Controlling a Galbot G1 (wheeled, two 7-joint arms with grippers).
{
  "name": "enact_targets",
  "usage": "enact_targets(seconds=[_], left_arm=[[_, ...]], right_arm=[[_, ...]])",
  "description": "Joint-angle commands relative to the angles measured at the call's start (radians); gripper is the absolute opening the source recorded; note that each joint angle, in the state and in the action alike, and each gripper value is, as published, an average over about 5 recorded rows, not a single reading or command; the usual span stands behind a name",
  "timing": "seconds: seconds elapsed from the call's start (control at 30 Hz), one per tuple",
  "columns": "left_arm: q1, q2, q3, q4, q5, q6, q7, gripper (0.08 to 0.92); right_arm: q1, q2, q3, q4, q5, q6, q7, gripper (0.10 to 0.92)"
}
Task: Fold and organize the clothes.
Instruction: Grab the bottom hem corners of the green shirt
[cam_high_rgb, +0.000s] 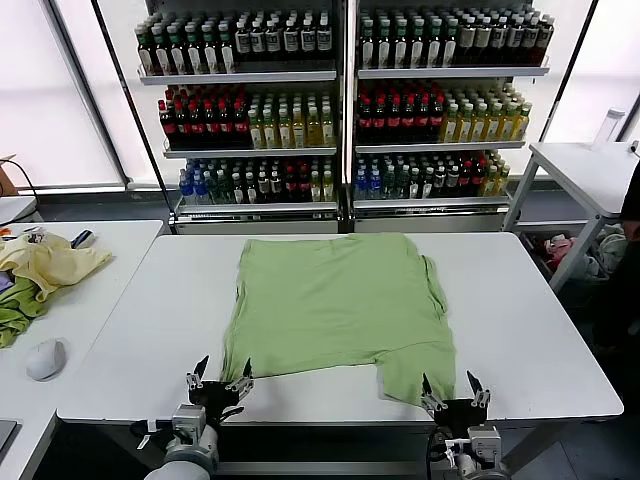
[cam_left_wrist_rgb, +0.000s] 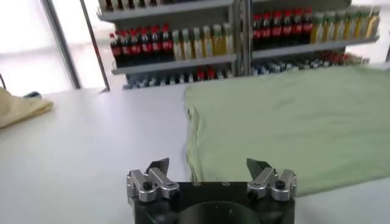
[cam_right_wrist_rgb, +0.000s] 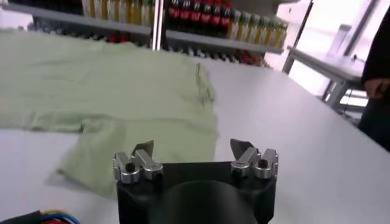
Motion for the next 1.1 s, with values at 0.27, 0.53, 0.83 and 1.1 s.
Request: enact_targets(seconds=[0.27, 0.53, 0.83, 1.1], left_arm=[[-0.022, 0.035, 0.018, 0.04, -0.146, 0.069, -0.007, 0.62], [-0.006, 0.053, -0.001, 0.021, -0.231, 0.048, 0.015, 0.386], [0.011, 0.084, -0.034, -0.031, -0.317, -0.036, 0.034, 0.135], [0.0, 0.162, -0.069, -0.117, -0.389, -0.09, 0.068, 0.092]], right_arm=[[-0.003, 0.006, -0.02, -0.041, 0.087, -0.026, 0.01, 0.651], [-0.001, 0.004, -0.02, -0.028, 0.133, -0.022, -0.002, 0.453], [-0.003, -0.013, 0.004, 0.01, 0.136, 0.056, -0.04, 0.266], [0.034, -0.064, 0.04, 0.076, 0.135, 0.121, -0.068, 0.141]])
